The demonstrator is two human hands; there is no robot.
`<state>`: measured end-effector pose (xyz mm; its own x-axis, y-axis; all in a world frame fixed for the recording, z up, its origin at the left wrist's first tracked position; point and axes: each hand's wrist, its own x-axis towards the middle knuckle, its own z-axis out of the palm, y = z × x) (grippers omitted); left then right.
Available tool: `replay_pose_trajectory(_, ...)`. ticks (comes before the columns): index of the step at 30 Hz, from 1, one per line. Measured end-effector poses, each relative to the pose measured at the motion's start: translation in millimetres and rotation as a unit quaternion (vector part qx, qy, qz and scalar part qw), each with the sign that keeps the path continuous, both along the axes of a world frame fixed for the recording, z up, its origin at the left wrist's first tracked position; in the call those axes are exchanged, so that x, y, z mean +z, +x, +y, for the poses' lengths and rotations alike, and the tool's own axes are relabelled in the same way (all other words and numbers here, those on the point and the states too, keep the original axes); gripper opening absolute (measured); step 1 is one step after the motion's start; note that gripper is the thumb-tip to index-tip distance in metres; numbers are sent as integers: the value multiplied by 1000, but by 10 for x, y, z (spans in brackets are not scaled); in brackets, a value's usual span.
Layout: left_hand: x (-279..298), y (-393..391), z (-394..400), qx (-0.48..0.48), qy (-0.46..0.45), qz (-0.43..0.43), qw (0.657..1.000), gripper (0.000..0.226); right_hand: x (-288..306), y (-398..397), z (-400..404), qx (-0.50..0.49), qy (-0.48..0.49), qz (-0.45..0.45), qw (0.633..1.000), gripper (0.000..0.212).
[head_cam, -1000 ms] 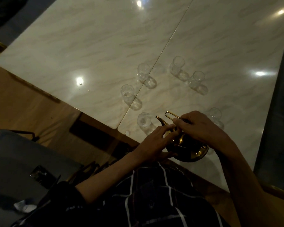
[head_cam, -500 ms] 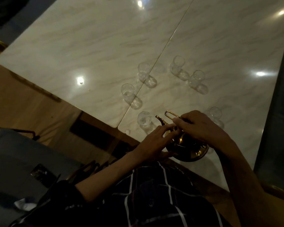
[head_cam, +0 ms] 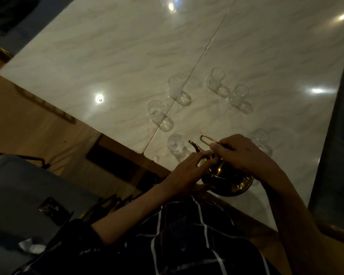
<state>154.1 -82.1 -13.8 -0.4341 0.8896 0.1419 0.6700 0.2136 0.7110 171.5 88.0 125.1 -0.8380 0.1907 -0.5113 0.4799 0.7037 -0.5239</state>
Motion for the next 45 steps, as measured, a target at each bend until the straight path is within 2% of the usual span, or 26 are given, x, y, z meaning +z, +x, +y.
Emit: replay_pose_trajectory(45,23,-49,34,1,-5,4,1000,79,-5,-28,59,10,-8,19,1000,46)
